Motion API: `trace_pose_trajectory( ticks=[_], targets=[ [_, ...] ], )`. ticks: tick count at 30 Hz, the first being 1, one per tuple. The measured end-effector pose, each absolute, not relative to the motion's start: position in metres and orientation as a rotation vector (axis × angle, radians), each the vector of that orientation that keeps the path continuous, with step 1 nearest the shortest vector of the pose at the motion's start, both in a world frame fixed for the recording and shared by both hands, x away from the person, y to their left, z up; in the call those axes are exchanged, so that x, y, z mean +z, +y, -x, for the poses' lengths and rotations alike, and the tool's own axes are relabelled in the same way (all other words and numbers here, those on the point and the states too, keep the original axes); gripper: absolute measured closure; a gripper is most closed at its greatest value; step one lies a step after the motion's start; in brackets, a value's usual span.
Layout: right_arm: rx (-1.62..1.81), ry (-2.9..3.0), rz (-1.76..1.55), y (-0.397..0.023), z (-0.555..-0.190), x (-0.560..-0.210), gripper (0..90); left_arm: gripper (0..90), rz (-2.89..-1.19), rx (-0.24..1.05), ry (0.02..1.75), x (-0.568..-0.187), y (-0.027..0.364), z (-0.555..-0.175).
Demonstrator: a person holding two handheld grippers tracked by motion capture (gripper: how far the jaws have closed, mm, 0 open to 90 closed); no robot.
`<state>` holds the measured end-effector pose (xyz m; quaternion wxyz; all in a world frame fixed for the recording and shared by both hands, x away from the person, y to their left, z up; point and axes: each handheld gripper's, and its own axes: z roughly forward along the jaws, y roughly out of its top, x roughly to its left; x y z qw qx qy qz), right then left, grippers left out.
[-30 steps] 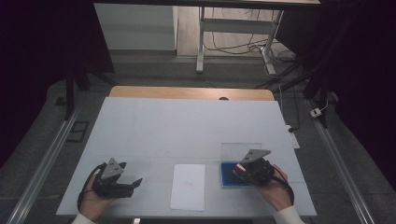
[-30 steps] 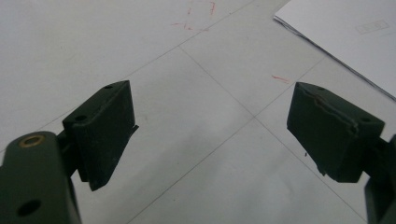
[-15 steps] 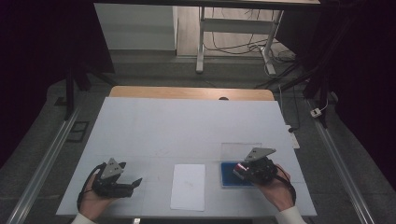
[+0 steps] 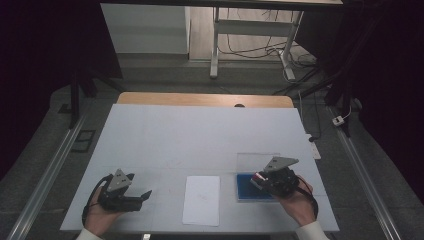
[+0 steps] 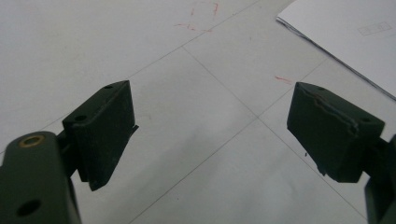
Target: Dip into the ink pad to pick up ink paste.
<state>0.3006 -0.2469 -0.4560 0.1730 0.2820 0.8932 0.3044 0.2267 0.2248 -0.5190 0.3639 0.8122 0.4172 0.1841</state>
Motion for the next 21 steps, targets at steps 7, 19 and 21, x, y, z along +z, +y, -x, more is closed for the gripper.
trace_pose_trajectory(
  ticks=[7, 19, 21],
  targets=[
    [0.944, 2.499, -0.812, -0.255, -0.294, -0.436, 70.5, 15.3, -2.089, 0.473, 1.074, -0.519, 0.225, -0.227],
    [0.856, 2.576, -0.827, -0.247, -0.304, -0.46, 70.5, 15.4, -2.084, 0.472, 1.077, -0.518, 0.226, -0.227],
    [0.834, 2.589, -0.825, -0.246, -0.305, -0.463, 70.5, 15.4, -2.083, 0.473, 1.079, -0.518, 0.226, -0.226]
  ],
)
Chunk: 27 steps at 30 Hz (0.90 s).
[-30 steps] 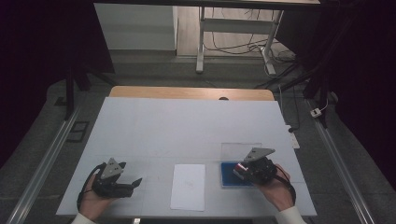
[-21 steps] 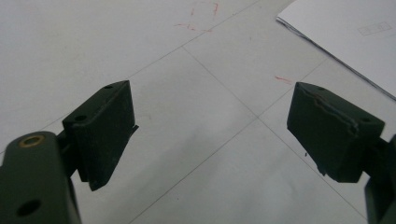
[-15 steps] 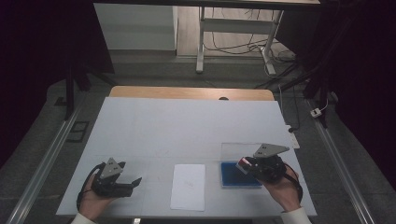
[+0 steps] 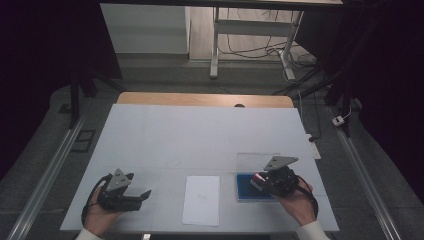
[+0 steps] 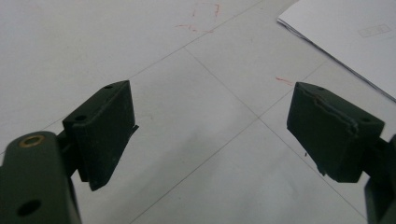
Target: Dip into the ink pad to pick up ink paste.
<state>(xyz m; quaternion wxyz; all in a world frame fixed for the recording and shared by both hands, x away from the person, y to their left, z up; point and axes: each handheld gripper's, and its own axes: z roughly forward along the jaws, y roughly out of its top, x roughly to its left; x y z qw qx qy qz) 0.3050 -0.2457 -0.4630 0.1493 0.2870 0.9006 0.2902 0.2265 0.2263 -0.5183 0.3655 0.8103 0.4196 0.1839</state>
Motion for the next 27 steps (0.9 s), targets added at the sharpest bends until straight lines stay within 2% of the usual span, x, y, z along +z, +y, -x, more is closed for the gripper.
trace_pose_trajectory(
  ticks=[27],
  targets=[
    [0.704, 2.622, -0.851, -0.2363, -0.3072, -0.471, 71.1, 15.4, -2.088, 0.48, 1.075, -0.5166, 0.2247, -0.2243]
  ],
)
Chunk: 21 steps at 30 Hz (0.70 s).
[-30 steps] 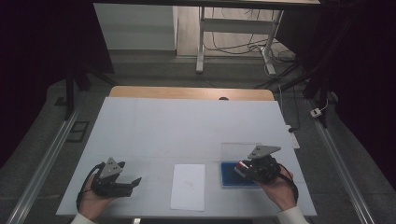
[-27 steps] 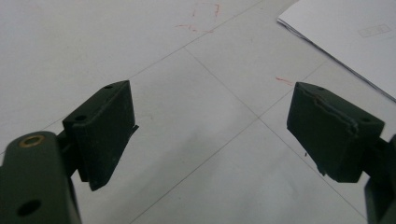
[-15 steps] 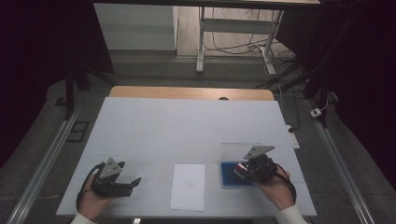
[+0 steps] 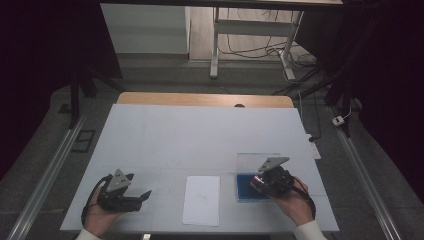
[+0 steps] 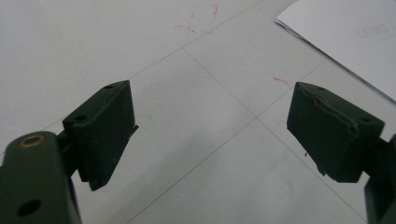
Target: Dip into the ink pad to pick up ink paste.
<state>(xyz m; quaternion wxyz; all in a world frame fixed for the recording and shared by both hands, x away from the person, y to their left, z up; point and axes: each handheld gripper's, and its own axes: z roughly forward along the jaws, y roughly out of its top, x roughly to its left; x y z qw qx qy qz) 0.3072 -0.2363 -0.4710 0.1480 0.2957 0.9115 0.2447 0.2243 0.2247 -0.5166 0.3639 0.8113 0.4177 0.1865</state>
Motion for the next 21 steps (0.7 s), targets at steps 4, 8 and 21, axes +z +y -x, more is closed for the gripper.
trace_pose_trajectory(
  ticks=[4, 8, 21],
  targets=[
    [0.709, 2.617, -0.848, -0.2366, -0.3066, -0.4718, 71.1, 15.4, -2.083, 0.484, 1.075, -0.5154, 0.2252, -0.2235],
    [0.724, 2.609, -0.84, -0.2379, -0.3055, -0.4731, 71.2, 15.4, -2.082, 0.486, 1.074, -0.5151, 0.2262, -0.2237],
    [0.756, 2.608, -0.842, -0.2409, -0.306, -0.4748, 71.2, 15.4, -2.071, 0.484, 1.09, -0.5156, 0.2301, -0.2247]
  ],
)
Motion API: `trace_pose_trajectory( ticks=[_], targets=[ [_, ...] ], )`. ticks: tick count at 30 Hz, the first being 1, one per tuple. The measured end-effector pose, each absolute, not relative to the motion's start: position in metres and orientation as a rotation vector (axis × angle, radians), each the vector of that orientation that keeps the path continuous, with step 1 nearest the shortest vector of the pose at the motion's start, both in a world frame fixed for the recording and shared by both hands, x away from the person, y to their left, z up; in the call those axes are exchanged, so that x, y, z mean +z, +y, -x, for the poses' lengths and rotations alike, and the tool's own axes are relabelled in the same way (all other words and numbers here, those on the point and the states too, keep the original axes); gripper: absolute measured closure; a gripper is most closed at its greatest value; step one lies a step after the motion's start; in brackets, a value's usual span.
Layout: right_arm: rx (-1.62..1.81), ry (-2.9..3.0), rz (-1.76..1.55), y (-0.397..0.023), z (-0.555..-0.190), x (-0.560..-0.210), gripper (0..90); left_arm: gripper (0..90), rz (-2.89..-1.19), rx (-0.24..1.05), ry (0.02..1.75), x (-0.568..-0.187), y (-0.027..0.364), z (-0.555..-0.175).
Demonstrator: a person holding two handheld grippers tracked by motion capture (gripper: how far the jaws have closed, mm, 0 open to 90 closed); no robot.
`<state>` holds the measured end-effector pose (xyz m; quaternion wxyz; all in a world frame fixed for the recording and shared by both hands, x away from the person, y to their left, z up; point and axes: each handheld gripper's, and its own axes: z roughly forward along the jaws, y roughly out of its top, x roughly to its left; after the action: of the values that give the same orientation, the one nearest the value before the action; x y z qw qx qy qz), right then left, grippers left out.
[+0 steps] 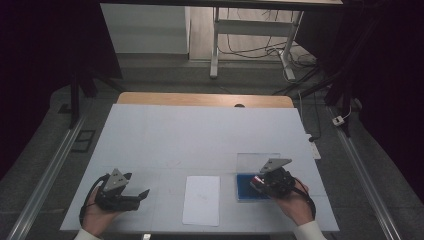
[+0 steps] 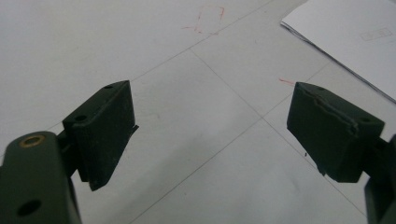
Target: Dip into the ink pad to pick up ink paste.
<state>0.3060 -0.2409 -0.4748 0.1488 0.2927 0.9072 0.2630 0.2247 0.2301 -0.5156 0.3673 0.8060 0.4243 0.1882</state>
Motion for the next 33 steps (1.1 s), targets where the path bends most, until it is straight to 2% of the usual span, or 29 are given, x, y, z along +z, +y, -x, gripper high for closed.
trace_pose_trajectory(
  ticks=[33],
  targets=[
    [0.944, 2.54, -0.806, -0.25, -0.298, -0.458, 70.5, 15.5, -2.064, 0.496, 1.092, -0.517, 0.232, -0.225]
  ],
)
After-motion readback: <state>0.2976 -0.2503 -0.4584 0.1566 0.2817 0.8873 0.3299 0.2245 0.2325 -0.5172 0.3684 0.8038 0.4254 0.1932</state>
